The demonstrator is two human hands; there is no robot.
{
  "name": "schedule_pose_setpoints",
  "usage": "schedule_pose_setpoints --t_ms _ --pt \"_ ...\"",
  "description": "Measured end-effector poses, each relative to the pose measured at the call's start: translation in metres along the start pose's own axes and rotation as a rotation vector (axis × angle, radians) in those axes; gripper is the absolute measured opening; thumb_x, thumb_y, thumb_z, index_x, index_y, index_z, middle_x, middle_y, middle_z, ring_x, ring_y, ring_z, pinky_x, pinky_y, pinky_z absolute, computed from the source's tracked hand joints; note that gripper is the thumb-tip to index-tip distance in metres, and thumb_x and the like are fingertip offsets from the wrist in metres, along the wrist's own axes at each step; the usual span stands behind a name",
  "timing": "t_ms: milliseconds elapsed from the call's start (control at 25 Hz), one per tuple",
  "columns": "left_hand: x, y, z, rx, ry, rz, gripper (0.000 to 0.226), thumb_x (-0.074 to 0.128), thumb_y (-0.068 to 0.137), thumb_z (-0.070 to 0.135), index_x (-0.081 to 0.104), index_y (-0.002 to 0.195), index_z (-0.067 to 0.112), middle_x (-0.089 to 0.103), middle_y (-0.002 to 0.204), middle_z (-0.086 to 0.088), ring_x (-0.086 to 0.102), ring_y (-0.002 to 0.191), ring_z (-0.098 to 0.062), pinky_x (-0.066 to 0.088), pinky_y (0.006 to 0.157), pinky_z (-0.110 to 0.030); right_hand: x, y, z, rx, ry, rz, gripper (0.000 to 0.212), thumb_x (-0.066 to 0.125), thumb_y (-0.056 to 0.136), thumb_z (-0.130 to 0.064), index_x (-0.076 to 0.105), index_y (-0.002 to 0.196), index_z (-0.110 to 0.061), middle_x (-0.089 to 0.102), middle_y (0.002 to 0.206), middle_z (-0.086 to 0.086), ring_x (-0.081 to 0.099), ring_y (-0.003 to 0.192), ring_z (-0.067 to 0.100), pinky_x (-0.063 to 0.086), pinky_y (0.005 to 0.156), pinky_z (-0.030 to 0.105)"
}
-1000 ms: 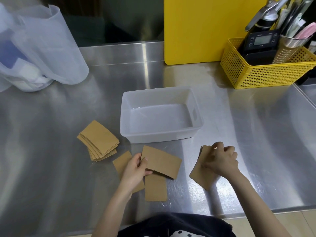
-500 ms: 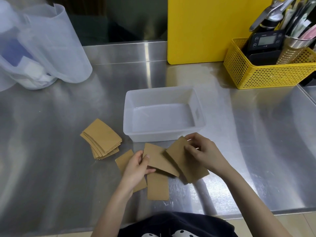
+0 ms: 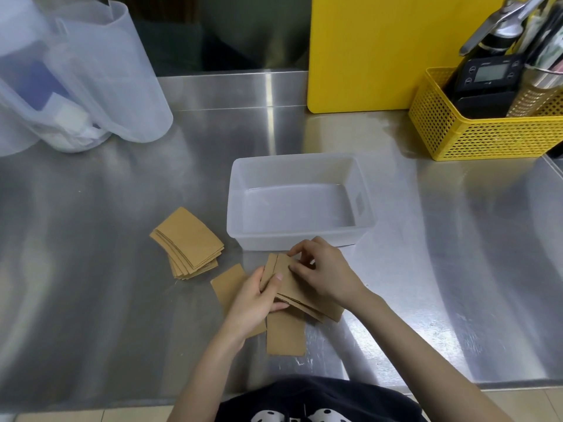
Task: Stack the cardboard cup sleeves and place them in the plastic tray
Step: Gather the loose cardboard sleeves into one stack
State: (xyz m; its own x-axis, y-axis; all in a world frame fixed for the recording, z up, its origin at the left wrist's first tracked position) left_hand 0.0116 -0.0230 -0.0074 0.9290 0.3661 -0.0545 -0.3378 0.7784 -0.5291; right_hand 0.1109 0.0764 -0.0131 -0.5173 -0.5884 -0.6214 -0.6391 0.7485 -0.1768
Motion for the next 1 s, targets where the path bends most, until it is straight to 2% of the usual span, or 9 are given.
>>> schedule_pose_setpoints --t_ms 80,200,280,400,480,560,680,800,1000 --pt "0.002 0.000 0.001 0.030 0.000 -0.002 0.012 0.041 0.093 0.019 0.036 0.090 0.030 0.046 0.081 0.018 0.059 0.074 -0.011 0.045 0.049 -0.003 0.002 -0.001 -0.001 -0.002 0.001 0.012 0.019 0.058 0.085 -0.015 0.060 0.103 -0.011 0.045 0.088 0.001 0.048 0.077 0.015 0.034 0.064 -0.003" --pt "-0.002 0.004 -0.006 0.028 0.025 0.037 0.012 0.041 0.092 0.020 0.037 0.102 0.027 0.053 0.086 0.016 0.063 0.072 -0.013 0.044 0.049 -0.002 0.009 -0.002 -0.003 -0.028 0.004 0.021 0.019 0.056 0.085 -0.014 0.060 0.104 -0.010 0.046 0.088 0.001 0.047 0.080 0.015 0.034 0.066 -0.002" --pt "-0.009 0.005 -0.010 0.021 0.020 0.052 0.012 0.040 0.093 0.020 0.043 0.104 0.023 0.057 0.089 0.012 0.065 0.072 -0.014 0.044 0.050 -0.003 0.012 -0.004 -0.005 -0.049 -0.002 0.025 0.019 0.052 0.088 -0.016 0.061 0.105 -0.011 0.049 0.090 0.003 0.048 0.087 0.019 0.036 0.072 0.006" --pt "-0.028 0.004 -0.014 0.033 -0.020 0.152 0.012 0.040 0.092 0.019 0.050 0.091 0.025 0.060 0.092 0.005 0.065 0.074 -0.013 0.052 0.059 -0.010 0.013 -0.004 0.001 0.019 -0.015 0.032 0.020 0.047 0.091 -0.017 0.062 0.104 -0.012 0.059 0.101 0.011 0.053 0.101 0.024 0.039 0.083 0.027" --pt "-0.044 0.002 -0.016 0.055 -0.067 0.237 0.013 0.041 0.092 0.017 0.052 0.096 0.022 0.060 0.095 0.003 0.063 0.078 -0.012 0.055 0.062 -0.013 0.014 -0.006 0.008 0.053 -0.036 0.007 0.021 0.049 0.089 -0.017 0.060 0.107 -0.012 0.058 0.107 0.012 0.053 0.104 0.026 0.039 0.084 0.027" --pt "-0.056 -0.001 -0.018 0.072 -0.091 0.297 0.017 0.042 0.092 0.016 0.050 0.106 0.018 0.059 0.096 0.004 0.061 0.083 -0.014 0.054 0.057 -0.010 0.020 -0.008 0.014 0.082 -0.135 -0.081 0.031 0.054 0.086 -0.024 0.053 0.116 -0.014 0.053 0.114 0.012 0.048 0.112 0.028 0.040 0.093 0.031" --pt "-0.068 -0.007 -0.019 0.092 -0.101 0.362 0.019 0.042 0.092 0.015 0.050 0.108 0.014 0.059 0.091 0.003 0.061 0.086 -0.021 0.050 0.052 -0.006 0.031 -0.010 0.015 0.136 -0.276 -0.198 0.055 0.061 0.080 -0.036 0.041 0.128 -0.018 0.043 0.126 0.011 0.037 0.122 0.029 0.036 0.102 0.036" --pt "-0.078 -0.011 -0.019 0.097 -0.125 0.415 0.016 0.042 0.091 0.014 0.051 0.104 0.010 0.059 0.091 -0.003 0.061 0.084 -0.023 0.049 0.050 -0.005 0.038 -0.011 0.012 0.143 -0.380 -0.232 0.069 0.067 0.073 -0.038 0.035 0.130 -0.017 0.035 0.128 0.012 0.032 0.123 0.030 0.031 0.103 0.037" --pt "-0.083 -0.012 -0.020 0.083 -0.131 0.434 0.011 0.041 0.092 0.016 0.053 0.092 0.015 0.059 0.087 0.000 0.063 0.078 -0.019 0.050 0.052 -0.005 0.041 -0.012 0.013 0.167 -0.421 -0.167 0.055 0.070 0.072 -0.029 0.039 0.113 -0.008 0.036 0.122 0.015 0.036 0.114 0.033 0.036 0.095 0.037"
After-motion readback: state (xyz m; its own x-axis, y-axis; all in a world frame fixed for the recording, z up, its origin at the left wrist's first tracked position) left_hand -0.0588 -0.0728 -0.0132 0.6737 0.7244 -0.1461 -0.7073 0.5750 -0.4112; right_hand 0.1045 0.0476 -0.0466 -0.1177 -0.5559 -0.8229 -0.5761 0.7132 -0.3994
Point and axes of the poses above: each hand's wrist, its own y-axis towards the middle knuckle, its own x-axis out of the palm, z = x × y, the point moved 1 cm from there along y, towards the middle knuckle
